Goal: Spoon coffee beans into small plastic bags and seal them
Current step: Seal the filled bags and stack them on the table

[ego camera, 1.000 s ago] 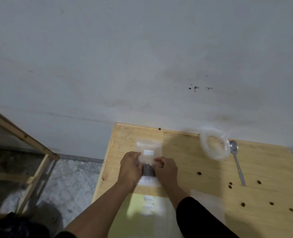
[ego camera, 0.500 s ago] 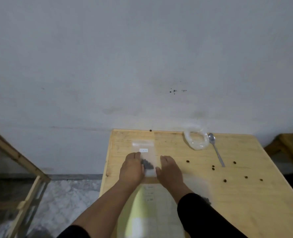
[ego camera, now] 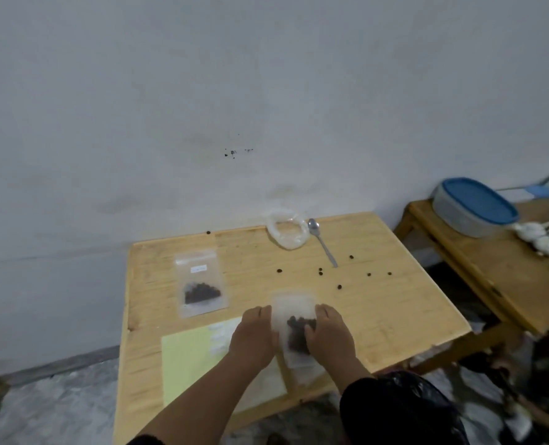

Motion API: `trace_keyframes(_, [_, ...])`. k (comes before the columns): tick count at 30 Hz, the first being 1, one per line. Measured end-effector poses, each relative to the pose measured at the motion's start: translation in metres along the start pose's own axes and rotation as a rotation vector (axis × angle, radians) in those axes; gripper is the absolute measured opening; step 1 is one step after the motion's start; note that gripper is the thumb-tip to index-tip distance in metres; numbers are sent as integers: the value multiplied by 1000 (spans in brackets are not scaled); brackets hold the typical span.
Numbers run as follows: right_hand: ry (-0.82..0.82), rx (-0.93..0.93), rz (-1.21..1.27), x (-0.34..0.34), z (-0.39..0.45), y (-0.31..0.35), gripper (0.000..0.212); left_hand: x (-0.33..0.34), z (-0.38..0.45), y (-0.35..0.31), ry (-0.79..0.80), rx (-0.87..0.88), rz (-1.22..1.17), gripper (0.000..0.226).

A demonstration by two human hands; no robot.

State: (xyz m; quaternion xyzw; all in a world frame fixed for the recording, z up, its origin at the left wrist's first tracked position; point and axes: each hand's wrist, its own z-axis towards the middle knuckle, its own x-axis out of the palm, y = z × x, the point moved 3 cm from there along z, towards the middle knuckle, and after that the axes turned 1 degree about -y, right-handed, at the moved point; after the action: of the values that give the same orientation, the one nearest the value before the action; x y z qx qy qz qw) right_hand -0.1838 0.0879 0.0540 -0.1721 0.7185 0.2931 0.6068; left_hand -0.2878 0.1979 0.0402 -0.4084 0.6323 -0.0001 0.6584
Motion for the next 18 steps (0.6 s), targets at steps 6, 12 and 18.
trace_keyframes(6, [161, 137, 179, 21, -4, -30, 46, 36, 6, -18, 130, -62, -55, 56])
trace_keyframes(12, [98, 182, 321, 21, -3, -34, 44, 40, 9, -22, 83, -104, -142, 50])
trace_keyframes(18, [-132, 179, 523, -2, -1, -19, 43, 17, 4, -20, -112, -160, -345, 43])
